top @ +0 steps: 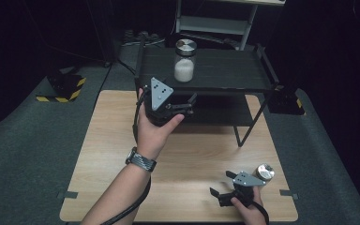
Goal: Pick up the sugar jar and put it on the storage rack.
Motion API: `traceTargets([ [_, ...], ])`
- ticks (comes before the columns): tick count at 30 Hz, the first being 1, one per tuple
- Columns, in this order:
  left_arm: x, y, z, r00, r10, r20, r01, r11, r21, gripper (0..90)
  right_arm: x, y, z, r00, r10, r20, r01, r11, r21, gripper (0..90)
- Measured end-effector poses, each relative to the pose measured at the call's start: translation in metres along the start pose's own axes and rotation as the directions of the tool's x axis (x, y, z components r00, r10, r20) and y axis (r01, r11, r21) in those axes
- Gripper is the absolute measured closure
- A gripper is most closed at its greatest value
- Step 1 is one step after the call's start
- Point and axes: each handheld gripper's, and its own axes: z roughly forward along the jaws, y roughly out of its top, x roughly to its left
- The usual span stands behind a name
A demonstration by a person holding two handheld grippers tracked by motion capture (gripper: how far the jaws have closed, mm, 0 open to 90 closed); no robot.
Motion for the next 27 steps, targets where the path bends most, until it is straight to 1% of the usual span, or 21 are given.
traceTargets([
  [6, 0.0, -0.011, -0.006, 0.9999, 0.004, 0.013, -0.004, 0.9998, 0.018, 0.5, 0.0, 0.0, 0.0, 1.0, -0.003, 0.001, 0.003, 1.0, 0.0, 0.7],
  [14, 0.0, -0.025, -0.013, 0.9996, -0.002, 0.028, 0.001, 0.9994, 0.035, 0.5, 0.0, 0.0, 0.0, 1.0, -0.002, 0.001, 0.002, 1.0, 0.001, 0.7],
  [16, 0.0, -0.029, -0.014, 0.9995, 0.004, 0.031, -0.005, 0.9992, 0.039, 0.5, 0.0, 0.0, 0.0, 1.0, -0.003, 0.002, 0.003, 1.0, 0.001, 0.7],
  [20, 0.001, -0.039, -0.017, 0.999, -0.007, 0.045, 0.005, 0.9985, 0.054, 0.5, 0.001, 0.0, 0.0, 1.0, -0.004, 0.002, 0.004, 1.0, 0.001, 0.7],
  [27, 0.001, -0.058, -0.023, 0.9982, -0.004, 0.059, -0.001, 0.9965, 0.084, 0.5, 0.001, 0.0, 0.0, 1.0, -0.006, 0.003, 0.006, 1.0, 0.002, 0.7],
])
